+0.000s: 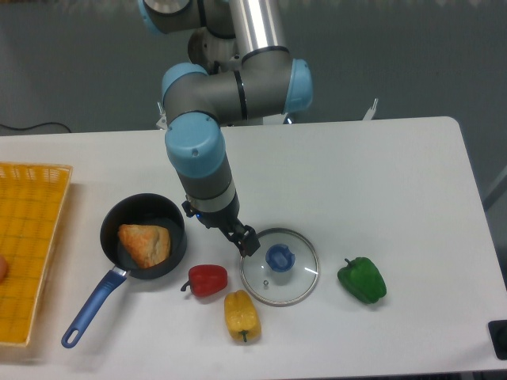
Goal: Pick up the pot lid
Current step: 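Move the gripper over the glass lid and lower onto the blue knob, then close the gripper around the blue knob of the glass lid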
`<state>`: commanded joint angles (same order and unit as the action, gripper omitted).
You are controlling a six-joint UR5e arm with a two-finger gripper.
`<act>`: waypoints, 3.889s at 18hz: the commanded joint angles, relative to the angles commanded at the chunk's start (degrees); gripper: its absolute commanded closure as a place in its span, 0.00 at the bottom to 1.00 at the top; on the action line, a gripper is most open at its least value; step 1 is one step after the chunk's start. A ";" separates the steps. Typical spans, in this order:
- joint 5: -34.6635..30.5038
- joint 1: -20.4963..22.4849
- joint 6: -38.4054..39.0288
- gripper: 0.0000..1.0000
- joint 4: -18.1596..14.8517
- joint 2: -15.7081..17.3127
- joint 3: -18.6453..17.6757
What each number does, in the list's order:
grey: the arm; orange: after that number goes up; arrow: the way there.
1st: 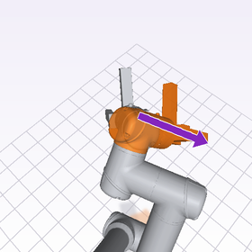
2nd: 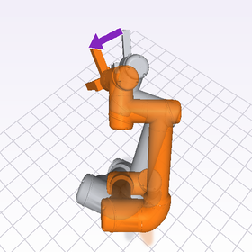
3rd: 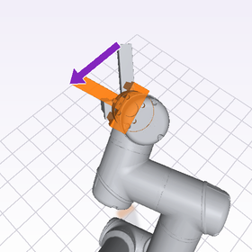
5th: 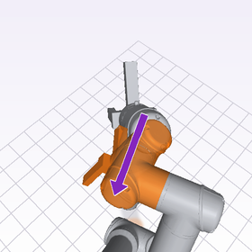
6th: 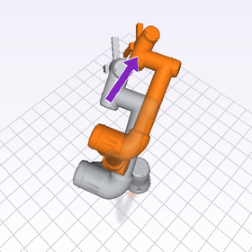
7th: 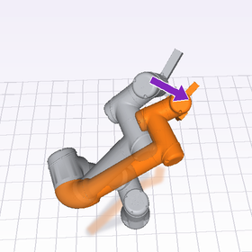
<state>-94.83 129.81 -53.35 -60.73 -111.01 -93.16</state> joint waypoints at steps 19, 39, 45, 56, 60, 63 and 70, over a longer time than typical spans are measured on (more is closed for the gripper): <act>-1.14 9.58 -13.88 0.00 2.37 -8.96 2.02; 5.62 10.46 -12.13 0.00 2.37 -9.76 0.88; 5.45 10.64 -12.13 0.00 2.02 -9.40 0.88; 5.54 10.64 -12.04 0.00 2.11 -9.58 0.35; 5.45 10.64 -11.95 0.18 2.02 -9.75 0.35; 5.36 10.64 -11.95 0.30 1.85 -9.76 0.44; 5.36 10.64 -11.95 0.40 1.67 -9.67 0.79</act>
<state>-89.47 140.45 -65.30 -59.06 -120.67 -92.37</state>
